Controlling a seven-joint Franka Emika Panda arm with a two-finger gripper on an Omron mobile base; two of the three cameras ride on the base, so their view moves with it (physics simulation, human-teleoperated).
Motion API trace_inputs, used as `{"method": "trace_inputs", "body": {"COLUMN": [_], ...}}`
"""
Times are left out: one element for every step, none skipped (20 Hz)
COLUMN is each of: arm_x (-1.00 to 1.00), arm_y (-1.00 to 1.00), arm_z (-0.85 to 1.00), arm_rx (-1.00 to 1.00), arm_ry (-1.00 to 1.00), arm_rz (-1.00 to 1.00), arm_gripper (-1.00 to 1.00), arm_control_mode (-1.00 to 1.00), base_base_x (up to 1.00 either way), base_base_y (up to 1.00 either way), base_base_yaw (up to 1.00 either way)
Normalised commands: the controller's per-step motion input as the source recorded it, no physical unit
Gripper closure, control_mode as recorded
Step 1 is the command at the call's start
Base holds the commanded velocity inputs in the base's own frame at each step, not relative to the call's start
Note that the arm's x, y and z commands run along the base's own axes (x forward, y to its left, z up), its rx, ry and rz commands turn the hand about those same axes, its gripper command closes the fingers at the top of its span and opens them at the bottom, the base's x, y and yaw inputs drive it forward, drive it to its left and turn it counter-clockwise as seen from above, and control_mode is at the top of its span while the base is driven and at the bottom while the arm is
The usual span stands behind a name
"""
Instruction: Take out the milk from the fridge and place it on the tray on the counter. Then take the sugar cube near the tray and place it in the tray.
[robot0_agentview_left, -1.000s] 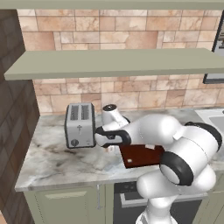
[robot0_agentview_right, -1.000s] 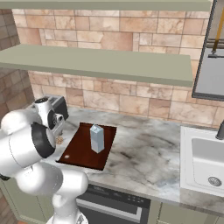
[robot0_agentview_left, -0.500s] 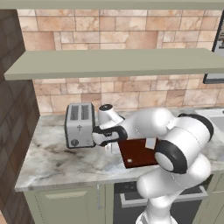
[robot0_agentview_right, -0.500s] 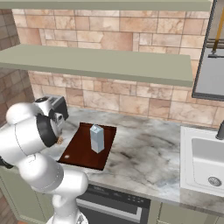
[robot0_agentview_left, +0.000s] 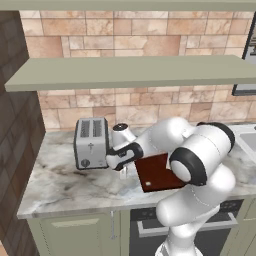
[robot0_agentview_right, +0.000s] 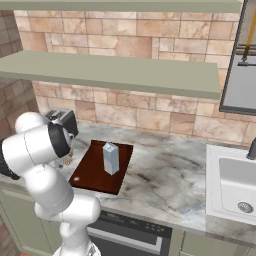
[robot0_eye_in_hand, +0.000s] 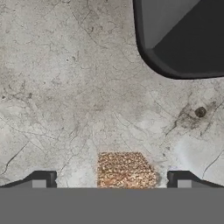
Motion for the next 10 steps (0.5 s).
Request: {"method": "trace_inputs", "body": {"arm_x": [0.13, 0.11, 0.03, 0.03, 0.06, 0.09, 0.06, 0.05, 0.01, 0.00], "arm_y": [0.00, 0.00, 0.00, 0.00, 0.00, 0.00, 0.00, 0.00, 0.00, 0.00], "arm_z": [-0.19, -0.15, -0.12, -0.11, -0.11, -0.12, -0.12, -0.14, -0.14, -0.16], "arm_rx": [0.00, 0.00, 0.00, 0.00, 0.00, 0.00, 0.00, 0.00, 0.00, 0.00], "arm_ry": [0.00, 0.00, 0.00, 0.00, 0.00, 0.00, 0.00, 0.00, 0.00, 0.00], "arm_rz": [0.00, 0.00, 0.00, 0.00, 0.00, 0.00, 0.00, 0.00, 0.00, 0.00], "arm_gripper": [-1.00, -1.00, -1.00, -1.00, -1.00, -1.00, -1.00, -1.00, -1.00, -1.00], "arm_control_mode": [-1.00, -1.00, -1.00, -1.00, -1.00, -1.00, -1.00, -1.00, -1.00, -1.00], "base_base_x": [0.00, 0.00, 0.00, 0.00, 0.00, 0.00, 0.00, 0.00, 0.00, 0.00], "base_base_y": [0.00, 0.00, 0.00, 0.00, 0.00, 0.00, 0.00, 0.00, 0.00, 0.00], "base_base_yaw": [0.00, 0.00, 0.00, 0.00, 0.00, 0.00, 0.00, 0.00, 0.00, 0.00]}}
